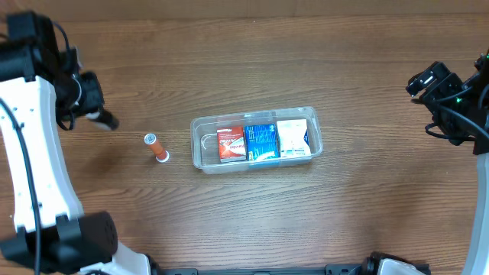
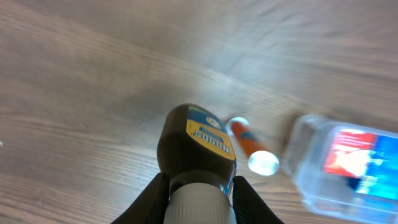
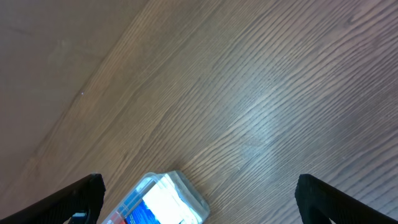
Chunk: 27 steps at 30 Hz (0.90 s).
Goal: Pack container
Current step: 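Carry the dark bottle into the container's left end and release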
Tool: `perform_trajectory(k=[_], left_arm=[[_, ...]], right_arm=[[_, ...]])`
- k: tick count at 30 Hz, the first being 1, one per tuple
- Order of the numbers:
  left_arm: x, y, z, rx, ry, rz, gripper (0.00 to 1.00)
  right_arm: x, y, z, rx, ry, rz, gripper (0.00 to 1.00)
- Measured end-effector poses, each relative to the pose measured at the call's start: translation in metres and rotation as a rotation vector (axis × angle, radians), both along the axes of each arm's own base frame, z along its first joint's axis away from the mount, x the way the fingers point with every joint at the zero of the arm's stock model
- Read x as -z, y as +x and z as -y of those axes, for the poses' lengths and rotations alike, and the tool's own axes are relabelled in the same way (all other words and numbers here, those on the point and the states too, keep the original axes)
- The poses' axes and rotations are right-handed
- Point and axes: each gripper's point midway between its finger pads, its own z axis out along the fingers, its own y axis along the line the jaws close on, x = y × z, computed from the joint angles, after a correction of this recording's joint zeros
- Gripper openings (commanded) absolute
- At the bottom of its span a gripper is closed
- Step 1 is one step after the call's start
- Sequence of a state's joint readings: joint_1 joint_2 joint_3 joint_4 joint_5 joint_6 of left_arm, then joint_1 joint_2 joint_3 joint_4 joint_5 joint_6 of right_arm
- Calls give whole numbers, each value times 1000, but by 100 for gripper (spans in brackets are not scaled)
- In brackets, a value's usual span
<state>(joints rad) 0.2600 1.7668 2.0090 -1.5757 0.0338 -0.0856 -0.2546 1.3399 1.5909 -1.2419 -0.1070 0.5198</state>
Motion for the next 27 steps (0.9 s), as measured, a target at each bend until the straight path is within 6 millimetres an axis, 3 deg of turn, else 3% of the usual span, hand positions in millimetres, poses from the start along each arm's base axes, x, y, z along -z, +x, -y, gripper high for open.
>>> perform_trajectory(k=[1,3,5,6,10,13,15,18,22,27], left_arm=[[-25,1,10,14,12,65,4],[-56,0,32,51,21,157,4],[-81,-3,68,124,9,242,4],[-93,-6,99,185,-19,284,4],[-96,4,174,304,-70,340,4],[-70,9,217,343,-72,290,4],[-38,12,240,356,-53,222,4],[11,14,256,361,-19,115,4],[75,14,254,337,43,-29,4],[99,13,235,285,121,-76,4]], right_arm=[[0,0,0,0,0,0,100],[0,0,0,0,0,0,100],[0,0,0,0,0,0,100],[0,0,0,-1,0,0,100],[0,0,0,-1,0,0,100],[0,0,0,-1,0,0,100],[0,0,0,-1,0,1,100],[0,0,0,0,1,0,100],[0,0,0,-1,0,0,100],[0,0,0,-1,0,0,100]])
